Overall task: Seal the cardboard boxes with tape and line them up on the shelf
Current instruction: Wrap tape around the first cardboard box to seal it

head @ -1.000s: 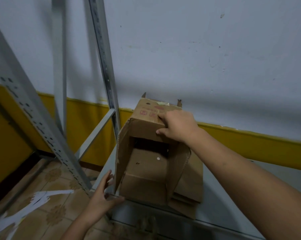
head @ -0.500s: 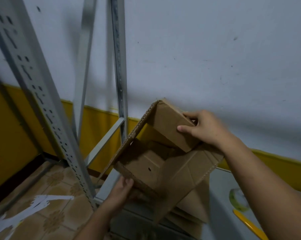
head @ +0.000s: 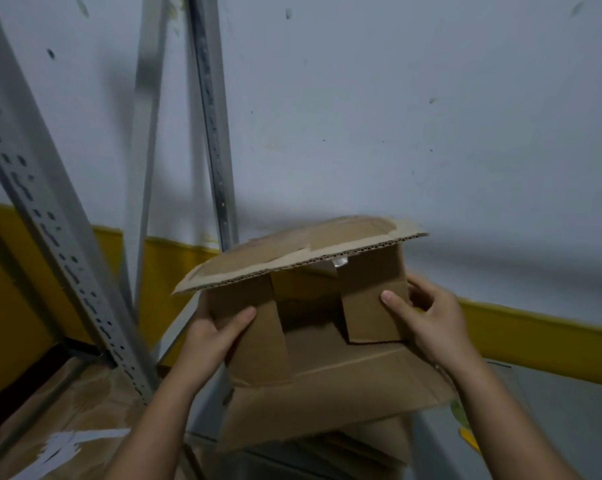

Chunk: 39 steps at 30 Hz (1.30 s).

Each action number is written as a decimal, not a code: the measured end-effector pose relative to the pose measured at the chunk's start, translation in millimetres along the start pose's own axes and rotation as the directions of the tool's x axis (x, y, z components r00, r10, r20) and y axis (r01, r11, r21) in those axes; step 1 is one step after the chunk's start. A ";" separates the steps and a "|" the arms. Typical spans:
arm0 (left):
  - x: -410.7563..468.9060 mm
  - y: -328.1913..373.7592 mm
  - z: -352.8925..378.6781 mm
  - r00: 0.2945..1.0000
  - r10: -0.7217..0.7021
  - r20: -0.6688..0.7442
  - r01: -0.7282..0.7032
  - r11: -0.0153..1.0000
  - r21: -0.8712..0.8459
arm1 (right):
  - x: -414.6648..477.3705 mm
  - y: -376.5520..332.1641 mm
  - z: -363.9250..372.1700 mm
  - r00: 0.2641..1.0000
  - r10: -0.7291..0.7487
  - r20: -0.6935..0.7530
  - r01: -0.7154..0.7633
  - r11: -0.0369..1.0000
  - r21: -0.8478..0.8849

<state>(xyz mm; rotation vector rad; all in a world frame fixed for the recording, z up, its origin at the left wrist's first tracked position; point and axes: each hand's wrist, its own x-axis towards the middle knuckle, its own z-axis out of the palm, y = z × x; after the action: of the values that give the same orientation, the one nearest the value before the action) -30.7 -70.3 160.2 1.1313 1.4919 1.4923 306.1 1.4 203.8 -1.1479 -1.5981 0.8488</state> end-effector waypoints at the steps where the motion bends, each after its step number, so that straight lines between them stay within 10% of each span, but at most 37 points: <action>1: 2.2 0.4 -3.3 0.997 0.066 0.044 -0.068 0.997 0.038 | -5.1 8.7 0.9 0.999 0.032 -0.003 -0.032 0.999 0.012; 8: 24.3 6.2 -22.6 0.934 0.046 0.354 -0.129 0.968 0.216 | -31.9 46.6 0.5 0.961 0.258 0.100 -0.255 0.966 -0.041; 19: 43.8 -6.1 -0.7 0.905 0.335 0.264 -0.377 0.917 0.129 | -36.6 56.8 3.1 0.944 0.326 0.051 -0.325 0.945 -0.029; 26: 64.7 -14.7 1.9 0.922 0.277 0.271 -0.347 0.901 0.260 | -59.1 56.9 2.8 0.963 0.269 0.017 -0.267 0.944 0.196; 34: 72.4 -10.3 -19.3 0.902 0.161 0.401 -0.318 0.877 0.362 | -79.6 81.1 -18.5 0.838 0.121 0.532 -0.528 0.422 0.737; 39: 75.0 -5.5 -15.2 0.900 0.111 0.422 -0.282 0.886 0.369 | -76.0 75.6 -13.7 0.896 0.216 0.389 -0.403 0.765 0.503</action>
<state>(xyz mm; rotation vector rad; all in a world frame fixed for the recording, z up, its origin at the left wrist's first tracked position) -71.3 -5.3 162.1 1.7775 1.4775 0.9974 348.0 -46.8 116.6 -0.8690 -1.2469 1.6796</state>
